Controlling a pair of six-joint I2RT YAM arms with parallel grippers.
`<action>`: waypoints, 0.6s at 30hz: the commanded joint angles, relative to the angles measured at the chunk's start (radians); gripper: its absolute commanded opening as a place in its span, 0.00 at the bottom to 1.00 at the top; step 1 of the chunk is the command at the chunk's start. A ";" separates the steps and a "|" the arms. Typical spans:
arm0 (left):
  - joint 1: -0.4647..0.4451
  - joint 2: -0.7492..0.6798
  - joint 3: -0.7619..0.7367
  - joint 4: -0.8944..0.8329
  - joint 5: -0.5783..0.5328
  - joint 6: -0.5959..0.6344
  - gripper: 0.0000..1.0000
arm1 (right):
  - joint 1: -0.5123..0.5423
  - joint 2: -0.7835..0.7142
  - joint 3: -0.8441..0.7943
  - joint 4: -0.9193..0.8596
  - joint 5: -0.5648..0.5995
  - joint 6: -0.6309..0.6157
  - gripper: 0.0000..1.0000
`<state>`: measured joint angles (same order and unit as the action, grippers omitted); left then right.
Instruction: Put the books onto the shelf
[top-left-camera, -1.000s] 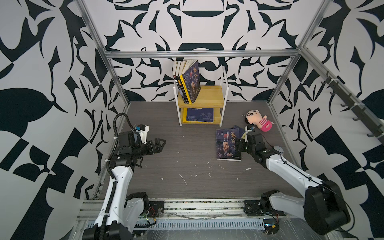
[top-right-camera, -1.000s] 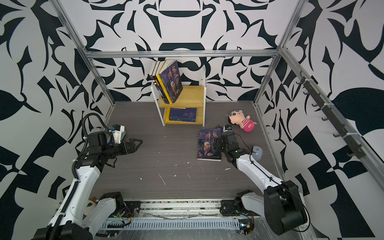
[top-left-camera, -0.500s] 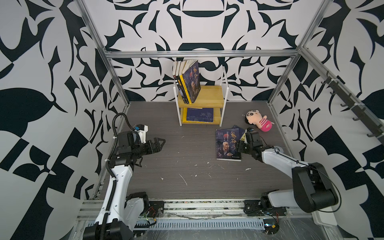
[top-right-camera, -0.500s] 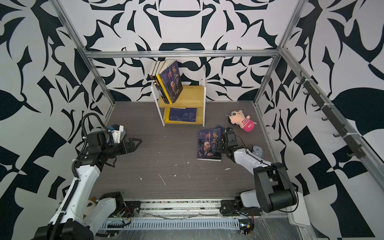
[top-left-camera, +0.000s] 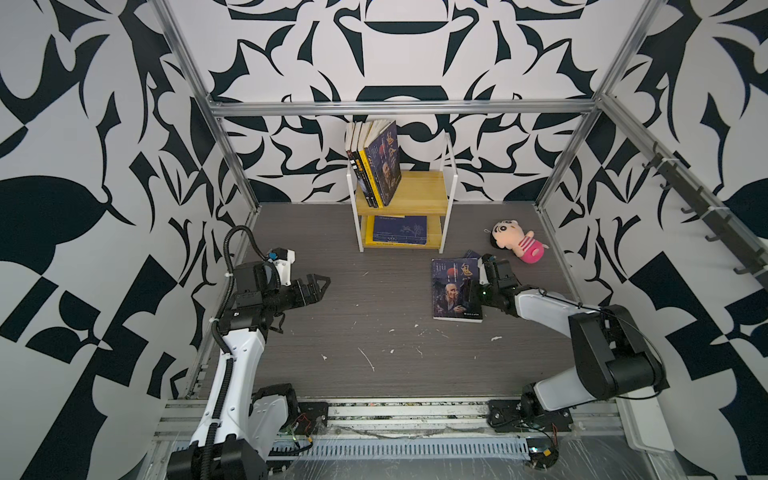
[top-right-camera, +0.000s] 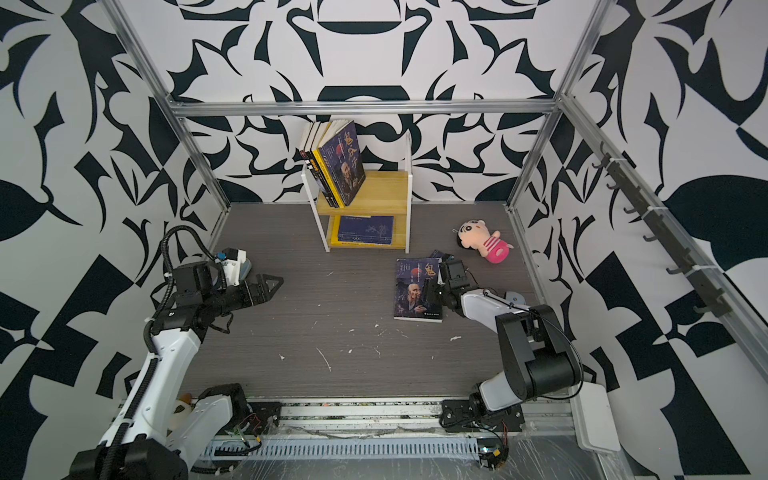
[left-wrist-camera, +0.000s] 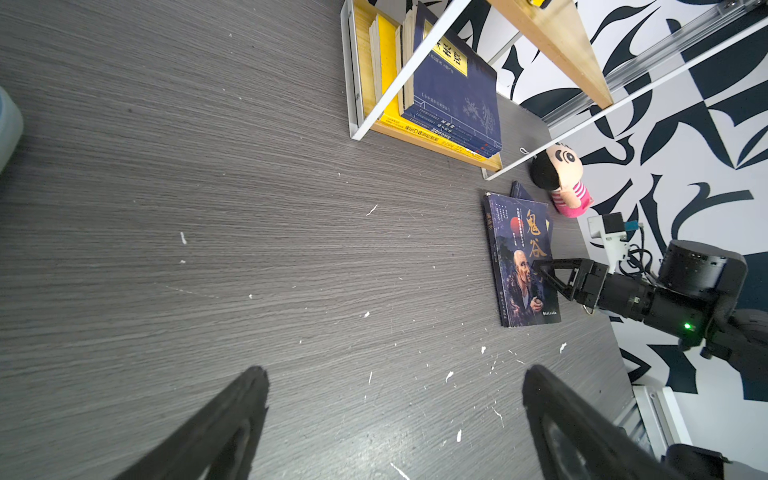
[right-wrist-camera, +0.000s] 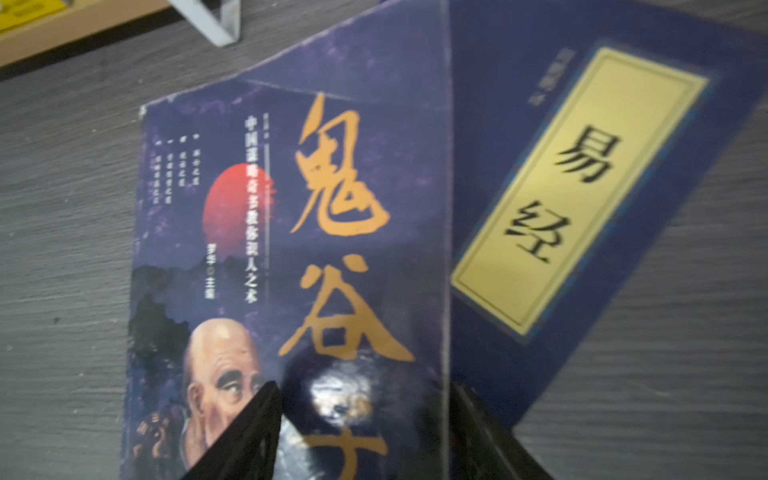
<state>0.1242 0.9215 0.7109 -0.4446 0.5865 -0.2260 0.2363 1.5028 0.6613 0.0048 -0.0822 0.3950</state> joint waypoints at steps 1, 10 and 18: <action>0.002 -0.004 -0.012 0.007 0.014 -0.003 1.00 | 0.033 0.015 0.024 0.016 -0.039 0.002 0.67; 0.005 -0.009 -0.011 0.007 0.016 -0.007 1.00 | 0.140 0.036 0.030 0.027 -0.026 -0.005 0.65; 0.004 -0.010 -0.013 0.012 0.020 -0.014 0.99 | 0.204 0.031 0.029 0.030 -0.016 0.009 0.61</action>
<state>0.1246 0.9211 0.7097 -0.4385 0.5919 -0.2375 0.4244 1.5383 0.6716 0.0452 -0.0868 0.3954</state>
